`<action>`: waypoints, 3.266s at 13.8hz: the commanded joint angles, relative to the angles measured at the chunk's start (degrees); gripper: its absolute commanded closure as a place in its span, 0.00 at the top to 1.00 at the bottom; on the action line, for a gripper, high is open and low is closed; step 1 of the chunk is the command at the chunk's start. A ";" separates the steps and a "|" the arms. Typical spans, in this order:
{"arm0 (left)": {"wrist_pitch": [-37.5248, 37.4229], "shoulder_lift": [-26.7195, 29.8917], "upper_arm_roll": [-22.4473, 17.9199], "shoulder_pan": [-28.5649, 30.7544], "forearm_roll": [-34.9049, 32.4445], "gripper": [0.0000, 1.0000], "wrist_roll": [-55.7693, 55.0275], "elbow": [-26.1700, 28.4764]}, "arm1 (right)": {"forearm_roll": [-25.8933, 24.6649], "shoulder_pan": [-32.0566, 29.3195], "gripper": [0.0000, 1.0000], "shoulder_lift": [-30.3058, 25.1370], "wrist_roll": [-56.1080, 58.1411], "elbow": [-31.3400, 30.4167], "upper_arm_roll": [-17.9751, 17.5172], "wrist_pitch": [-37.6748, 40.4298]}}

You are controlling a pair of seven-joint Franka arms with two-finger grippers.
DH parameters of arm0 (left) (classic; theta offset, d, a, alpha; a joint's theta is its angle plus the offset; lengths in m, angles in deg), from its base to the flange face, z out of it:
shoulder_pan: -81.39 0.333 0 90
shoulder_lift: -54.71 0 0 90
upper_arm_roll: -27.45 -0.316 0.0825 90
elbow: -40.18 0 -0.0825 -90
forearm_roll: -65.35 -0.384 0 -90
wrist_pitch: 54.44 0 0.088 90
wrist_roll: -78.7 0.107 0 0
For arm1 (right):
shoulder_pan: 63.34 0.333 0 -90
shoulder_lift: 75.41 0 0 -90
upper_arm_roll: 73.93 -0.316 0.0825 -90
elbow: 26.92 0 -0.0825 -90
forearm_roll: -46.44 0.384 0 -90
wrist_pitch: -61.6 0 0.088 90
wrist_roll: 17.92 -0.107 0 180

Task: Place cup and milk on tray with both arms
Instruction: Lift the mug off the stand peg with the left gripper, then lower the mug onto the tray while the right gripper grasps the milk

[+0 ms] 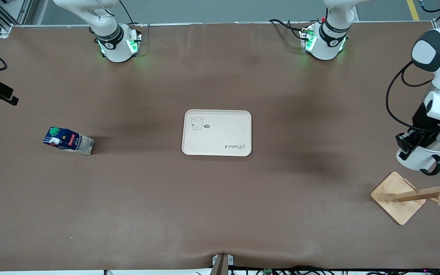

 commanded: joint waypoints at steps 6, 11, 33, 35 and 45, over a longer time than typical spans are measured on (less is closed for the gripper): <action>-6.58 -4.15 10.68 -0.17 0.37 0.00 -12.80 -3.52 | -0.40 -0.68 1.00 0.19 -0.22 0.76 -0.37 0.04; -13.88 -10.74 17.03 -5.85 -3.30 0.00 -25.08 -7.22 | -0.40 -0.95 1.00 0.63 -0.22 0.85 -0.37 -0.04; -13.62 -41.69 7.97 -44.12 -28.71 0.00 -64.66 -22.51 | -0.32 -0.07 1.00 8.01 -0.04 2.16 -0.63 -2.06; -13.53 -42.48 7.89 -44.12 -28.98 0.00 -64.57 -22.51 | -0.31 0.02 1.00 9.41 -0.04 2.08 -0.63 -2.94; -18.08 -40.39 7.71 -43.15 -28.80 1.00 -64.23 -26.90 | -0.31 -2.17 1.00 18.11 0.13 1.11 -0.54 -2.59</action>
